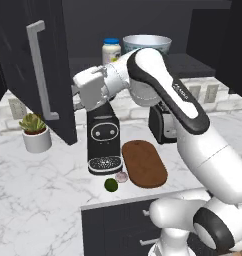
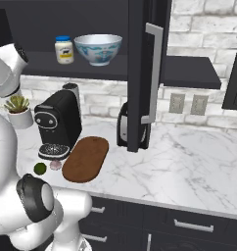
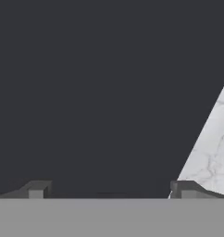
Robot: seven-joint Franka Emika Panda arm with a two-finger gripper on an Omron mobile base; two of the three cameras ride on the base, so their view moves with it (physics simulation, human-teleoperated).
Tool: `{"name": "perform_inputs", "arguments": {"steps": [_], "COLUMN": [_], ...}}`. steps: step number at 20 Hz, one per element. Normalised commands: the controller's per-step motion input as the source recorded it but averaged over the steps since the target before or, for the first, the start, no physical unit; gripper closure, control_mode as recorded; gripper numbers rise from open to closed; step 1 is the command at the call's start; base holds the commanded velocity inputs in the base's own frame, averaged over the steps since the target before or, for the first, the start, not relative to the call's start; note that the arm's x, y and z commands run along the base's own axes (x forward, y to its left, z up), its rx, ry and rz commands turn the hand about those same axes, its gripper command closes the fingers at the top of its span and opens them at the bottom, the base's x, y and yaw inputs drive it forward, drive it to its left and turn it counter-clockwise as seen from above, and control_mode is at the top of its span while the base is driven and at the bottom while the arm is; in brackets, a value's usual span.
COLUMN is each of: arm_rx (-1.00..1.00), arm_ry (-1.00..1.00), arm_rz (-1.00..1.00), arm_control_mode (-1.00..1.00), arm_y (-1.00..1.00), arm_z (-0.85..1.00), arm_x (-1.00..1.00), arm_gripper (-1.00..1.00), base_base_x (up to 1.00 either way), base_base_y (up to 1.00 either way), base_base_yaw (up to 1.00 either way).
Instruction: Open the cabinet. Place the bowl and condiment on the counter. Then place the lime and garlic on the cutting board.
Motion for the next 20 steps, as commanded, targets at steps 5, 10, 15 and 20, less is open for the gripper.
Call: {"name": "perform_inputs", "arguments": {"steps": [5, 10, 15, 20], "arm_rx": [-0.13, -0.04, 0.00, -0.05], "arm_ry": [-0.27, -0.24, -0.05, -0.07], "arm_rz": [-0.04, -0.30, -0.33, -0.21], "arm_control_mode": [-1.00, -1.00, -1.00, -1.00], "arm_y": [1.00, 0.54, -0.82, -0.96], "arm_z": [-0.16, -0.06, -0.02, 0.00], "arm_x": [-0.47, -0.14, 0.04, 0.09], "arm_gripper": [-1.00, -1.00, -1.00, -1.00], "base_base_x": [0.00, 0.00, 0.00, 0.00], "base_base_y": [0.00, 0.00, 0.00, 0.00], "base_base_yaw": [0.00, 0.00, 0.00, 0.00]}}
